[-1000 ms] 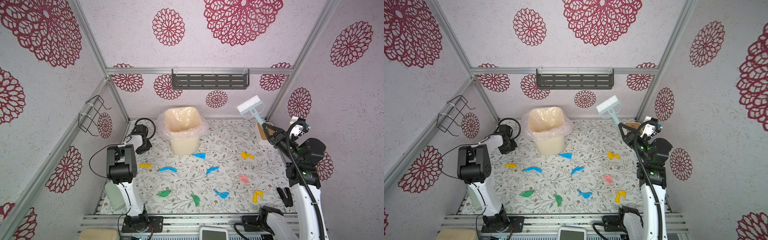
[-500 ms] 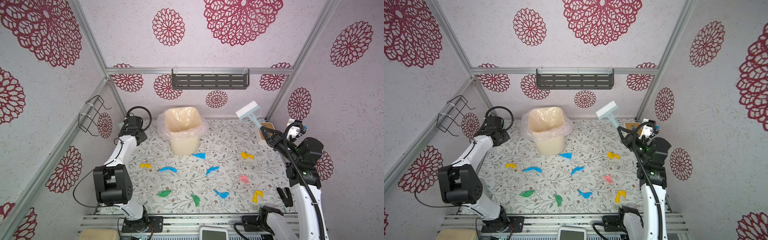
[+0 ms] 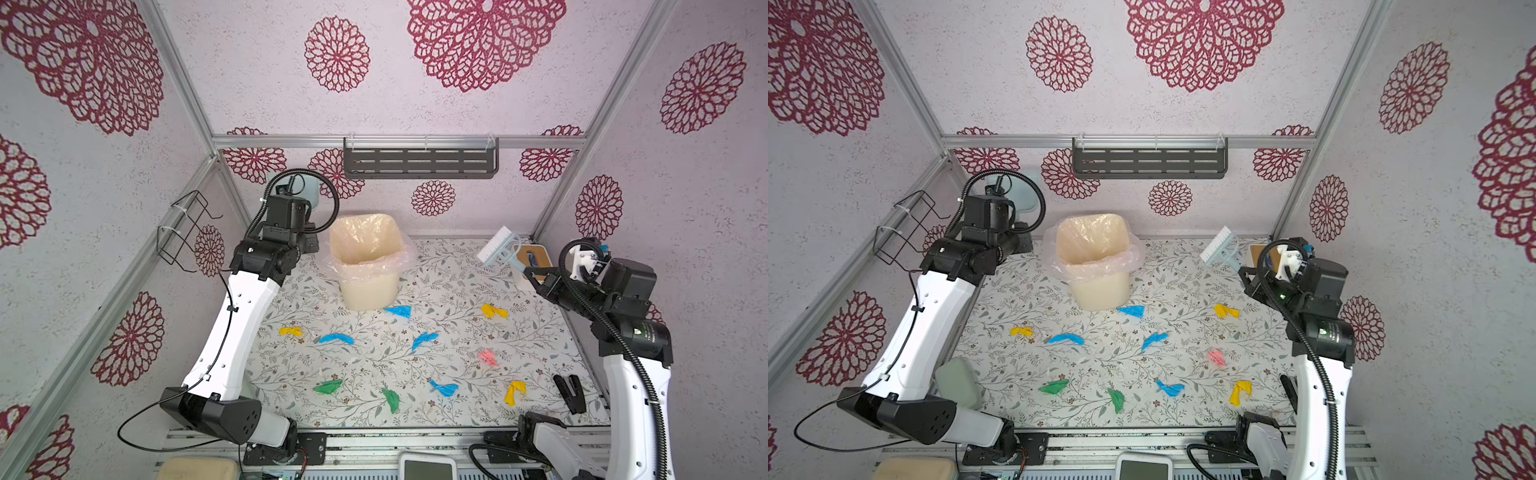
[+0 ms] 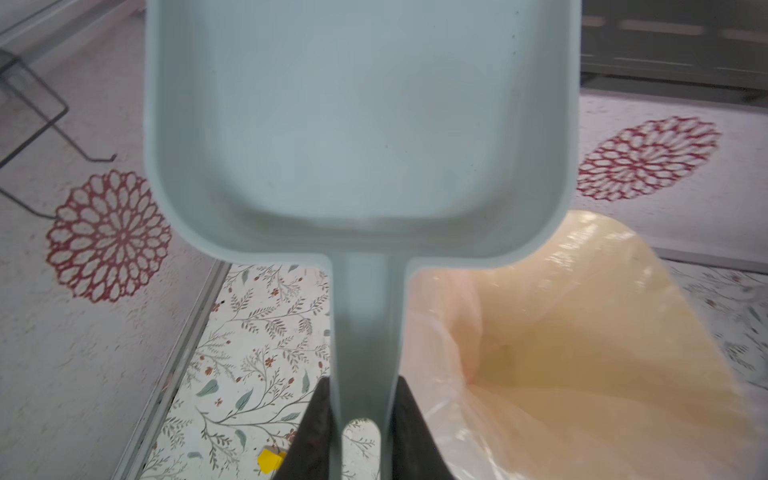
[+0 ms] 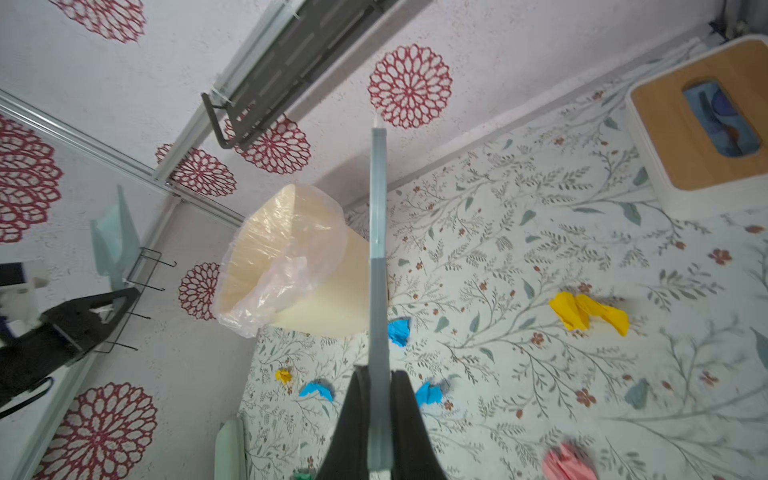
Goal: Sweep away the paper scraps from the table
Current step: 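Lift the teal dustpan with the left gripper, then carry the dustpan nearer with the left gripper while the right lowers the brush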
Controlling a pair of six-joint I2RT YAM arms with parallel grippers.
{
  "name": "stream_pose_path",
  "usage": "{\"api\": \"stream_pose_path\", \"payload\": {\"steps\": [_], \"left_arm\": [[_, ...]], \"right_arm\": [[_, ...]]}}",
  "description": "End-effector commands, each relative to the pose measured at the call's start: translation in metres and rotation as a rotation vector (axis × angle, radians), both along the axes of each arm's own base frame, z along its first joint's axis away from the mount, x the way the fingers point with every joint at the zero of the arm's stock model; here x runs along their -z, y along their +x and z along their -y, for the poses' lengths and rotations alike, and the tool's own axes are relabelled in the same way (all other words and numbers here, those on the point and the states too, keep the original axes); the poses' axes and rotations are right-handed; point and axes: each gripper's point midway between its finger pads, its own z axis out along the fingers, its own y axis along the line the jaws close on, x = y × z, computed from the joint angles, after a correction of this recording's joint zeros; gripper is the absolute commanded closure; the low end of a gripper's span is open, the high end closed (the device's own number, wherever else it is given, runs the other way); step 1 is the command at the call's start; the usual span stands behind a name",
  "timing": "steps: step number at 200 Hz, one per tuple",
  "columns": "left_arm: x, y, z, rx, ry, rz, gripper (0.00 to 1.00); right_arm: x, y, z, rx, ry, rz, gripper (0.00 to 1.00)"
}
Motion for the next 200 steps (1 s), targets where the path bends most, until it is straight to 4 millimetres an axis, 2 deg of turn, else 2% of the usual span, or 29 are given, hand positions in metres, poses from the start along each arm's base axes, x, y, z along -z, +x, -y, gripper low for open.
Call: {"api": "stream_pose_path", "payload": {"steps": [1, 20, 54, 82, 110, 123, 165, 200], "left_arm": [[-0.001, -0.021, 0.028, 0.148, 0.11, -0.082, 1.0], [-0.001, -0.033, 0.064, 0.292, 0.121, -0.126, 1.0], [0.02, -0.061, 0.125, 0.509, 0.158, -0.197, 1.0], [0.047, -0.094, 0.171, 0.684, 0.155, -0.287, 1.0], [0.077, -0.135, 0.206, 0.834, 0.129, -0.404, 1.0], [0.092, -0.155, 0.218, 0.893, 0.109, -0.466, 1.0], [0.15, -0.213, 0.236, 1.014, 0.097, -0.658, 1.0], [0.179, -0.236, 0.233, 1.007, 0.168, -0.73, 1.0]], "right_arm": [[0.019, -0.018, 0.014, 0.036, -0.141, -0.097, 1.0], [0.03, -0.026, 0.02, 0.058, -0.181, -0.156, 1.0], [0.048, -0.041, 0.026, 0.074, -0.227, -0.238, 1.0], [0.058, -0.052, 0.024, 0.062, -0.22, -0.291, 1.0], [0.066, -0.064, 0.019, 0.042, -0.205, -0.334, 1.0], [0.07, -0.07, 0.016, 0.032, -0.195, -0.354, 1.0], [0.086, -0.086, 0.006, -0.008, -0.166, -0.416, 1.0], [0.097, -0.097, -0.004, -0.046, -0.14, -0.457, 1.0]]}}
